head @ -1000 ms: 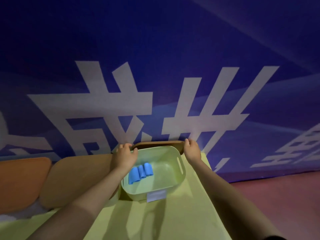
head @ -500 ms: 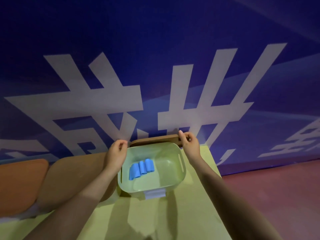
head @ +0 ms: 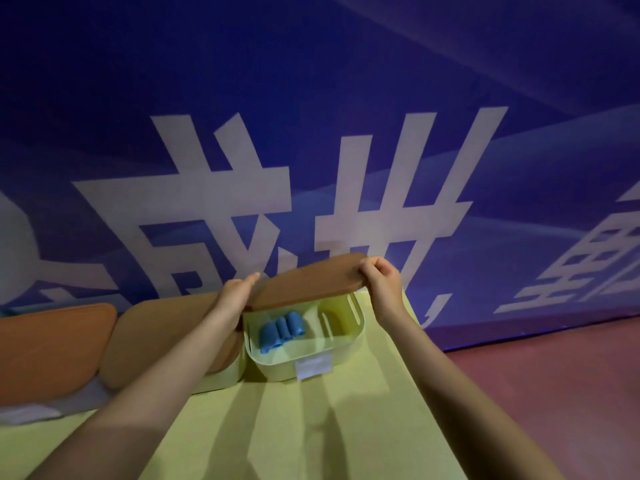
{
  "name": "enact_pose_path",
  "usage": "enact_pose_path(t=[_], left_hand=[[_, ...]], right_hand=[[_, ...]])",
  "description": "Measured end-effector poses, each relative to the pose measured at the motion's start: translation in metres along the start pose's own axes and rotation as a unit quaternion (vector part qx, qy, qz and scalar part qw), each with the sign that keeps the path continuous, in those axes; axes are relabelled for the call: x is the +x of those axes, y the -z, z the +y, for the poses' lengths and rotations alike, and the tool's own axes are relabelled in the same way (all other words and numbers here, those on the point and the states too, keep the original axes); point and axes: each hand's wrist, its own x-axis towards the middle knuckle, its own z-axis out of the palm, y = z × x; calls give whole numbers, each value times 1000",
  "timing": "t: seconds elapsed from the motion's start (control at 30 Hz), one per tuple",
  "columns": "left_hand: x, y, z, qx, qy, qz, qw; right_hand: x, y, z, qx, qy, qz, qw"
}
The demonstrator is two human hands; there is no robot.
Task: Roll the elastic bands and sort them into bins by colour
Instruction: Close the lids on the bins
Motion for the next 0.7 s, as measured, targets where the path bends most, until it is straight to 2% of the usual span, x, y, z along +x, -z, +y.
enact_pose_path(t=[0.07, 0.17, 0.27, 0.37, 0.57, 0.7], left_hand=[[-8, 6, -6, 8, 23, -4, 1000], [-25, 11, -21, 82, -35, 10, 996], [-43, 12, -39, 166, -82, -3, 983], [-50, 17, -52, 273, -111, -27, 955], [-56, 26, -72, 379, -124, -21, 917], [-62, 24, -77, 399, -122, -12, 909]], right_hand=[[-9, 4, 1, -24, 6, -44, 999], [-17, 9, 10, -110, -11, -86, 990], [-20, 13, 28, -197, -47, -57, 978], [-25, 15, 50, -277, -68, -53, 957], [-27, 4, 68, -341, 14, -40, 939], [-23, 4, 81, -368, 47, -68, 926]])
